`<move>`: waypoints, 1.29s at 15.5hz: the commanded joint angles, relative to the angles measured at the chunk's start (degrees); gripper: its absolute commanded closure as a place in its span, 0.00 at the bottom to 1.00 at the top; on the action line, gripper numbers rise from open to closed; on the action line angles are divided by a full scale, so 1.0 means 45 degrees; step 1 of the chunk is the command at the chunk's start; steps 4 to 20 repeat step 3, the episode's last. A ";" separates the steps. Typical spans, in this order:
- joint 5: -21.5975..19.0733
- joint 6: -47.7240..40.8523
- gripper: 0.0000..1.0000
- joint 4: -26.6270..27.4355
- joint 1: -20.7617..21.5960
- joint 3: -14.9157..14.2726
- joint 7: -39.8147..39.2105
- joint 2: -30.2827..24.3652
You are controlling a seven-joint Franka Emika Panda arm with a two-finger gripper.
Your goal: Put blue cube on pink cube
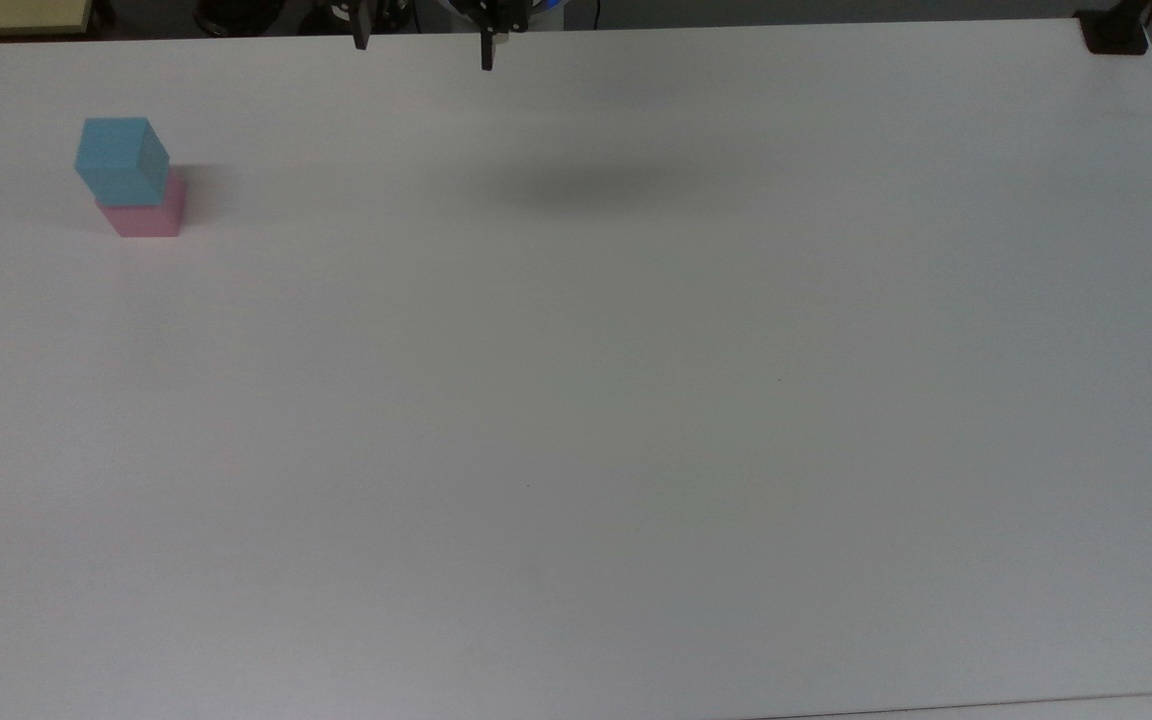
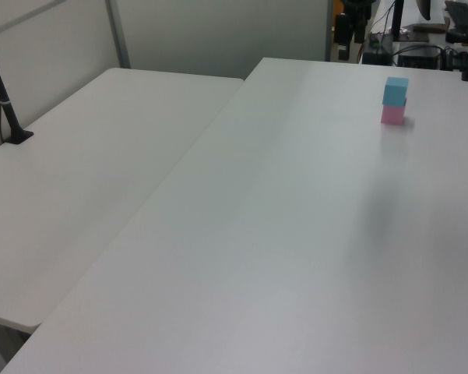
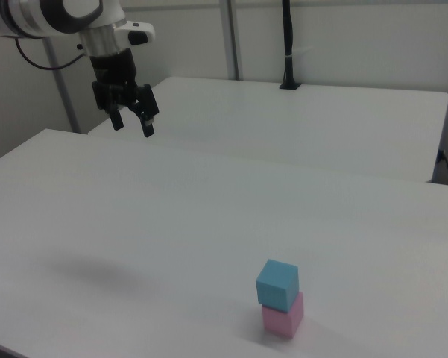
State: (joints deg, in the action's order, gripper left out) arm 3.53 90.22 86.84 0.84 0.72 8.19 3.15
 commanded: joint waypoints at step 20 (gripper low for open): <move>-0.0979 -0.0361 0.00 -0.0001 0.0243 -0.0374 0.0017 -0.0252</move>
